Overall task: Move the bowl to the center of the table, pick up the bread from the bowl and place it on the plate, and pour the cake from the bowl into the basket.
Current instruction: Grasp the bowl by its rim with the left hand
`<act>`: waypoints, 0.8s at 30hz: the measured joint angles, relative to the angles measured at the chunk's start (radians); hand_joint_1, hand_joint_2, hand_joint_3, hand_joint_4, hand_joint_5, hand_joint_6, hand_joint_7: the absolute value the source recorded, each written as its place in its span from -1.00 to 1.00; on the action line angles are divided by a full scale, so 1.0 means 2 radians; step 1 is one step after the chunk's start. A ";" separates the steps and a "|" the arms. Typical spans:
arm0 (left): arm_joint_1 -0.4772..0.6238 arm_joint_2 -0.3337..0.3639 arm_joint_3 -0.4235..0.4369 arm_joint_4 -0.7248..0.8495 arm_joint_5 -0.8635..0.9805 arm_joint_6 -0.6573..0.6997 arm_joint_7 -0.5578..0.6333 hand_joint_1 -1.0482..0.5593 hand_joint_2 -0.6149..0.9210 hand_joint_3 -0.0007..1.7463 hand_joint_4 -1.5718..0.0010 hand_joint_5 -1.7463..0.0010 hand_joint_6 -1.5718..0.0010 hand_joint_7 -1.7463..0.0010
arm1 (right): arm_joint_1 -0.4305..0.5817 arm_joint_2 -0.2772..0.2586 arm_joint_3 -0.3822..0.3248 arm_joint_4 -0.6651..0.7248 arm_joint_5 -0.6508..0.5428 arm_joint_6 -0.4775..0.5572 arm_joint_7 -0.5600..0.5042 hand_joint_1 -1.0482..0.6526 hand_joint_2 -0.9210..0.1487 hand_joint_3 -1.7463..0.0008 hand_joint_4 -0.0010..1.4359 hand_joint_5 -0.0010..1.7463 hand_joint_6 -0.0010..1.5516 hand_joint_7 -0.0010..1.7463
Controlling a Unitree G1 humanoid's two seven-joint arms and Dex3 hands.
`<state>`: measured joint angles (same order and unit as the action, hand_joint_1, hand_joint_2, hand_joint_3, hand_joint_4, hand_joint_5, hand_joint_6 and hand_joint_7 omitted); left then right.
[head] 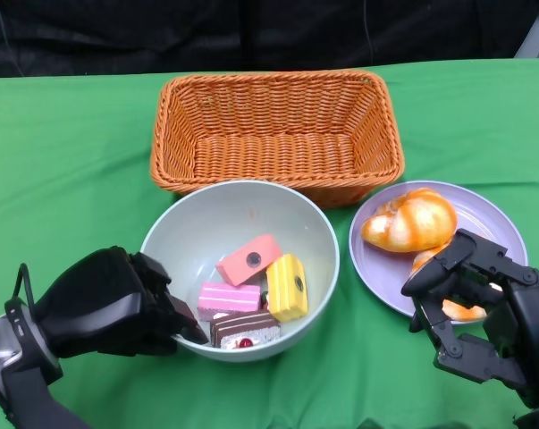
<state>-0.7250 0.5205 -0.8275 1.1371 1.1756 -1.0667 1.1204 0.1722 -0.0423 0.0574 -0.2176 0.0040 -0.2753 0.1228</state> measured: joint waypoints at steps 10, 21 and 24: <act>0.001 0.003 0.009 0.003 -0.043 -0.026 -0.080 0.17 0.77 -0.43 0.06 -1.00 0.07 -0.61 | 0.000 0.000 0.000 0.000 -0.002 0.000 -0.001 0.19 -0.51 -0.03 -0.03 0.74 -0.11 0.42; 0.035 0.033 0.057 -0.036 -0.105 -0.091 -0.146 0.14 0.86 -0.39 0.02 -0.94 -0.05 -0.35 | 0.000 0.000 0.000 0.000 -0.008 0.011 -0.009 0.20 -0.54 0.00 -0.03 0.75 -0.12 0.42; 0.046 0.041 0.079 -0.049 -0.132 -0.115 -0.184 0.15 0.75 -0.12 -0.06 -0.85 -0.10 -0.33 | 0.000 0.000 -0.001 0.000 -0.009 0.012 -0.009 0.19 -0.54 0.01 -0.03 0.75 -0.12 0.43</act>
<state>-0.6335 0.6026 -0.6696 1.0396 0.9110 -1.2972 0.7518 0.1727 -0.0420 0.0562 -0.2177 -0.0134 -0.2519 0.1043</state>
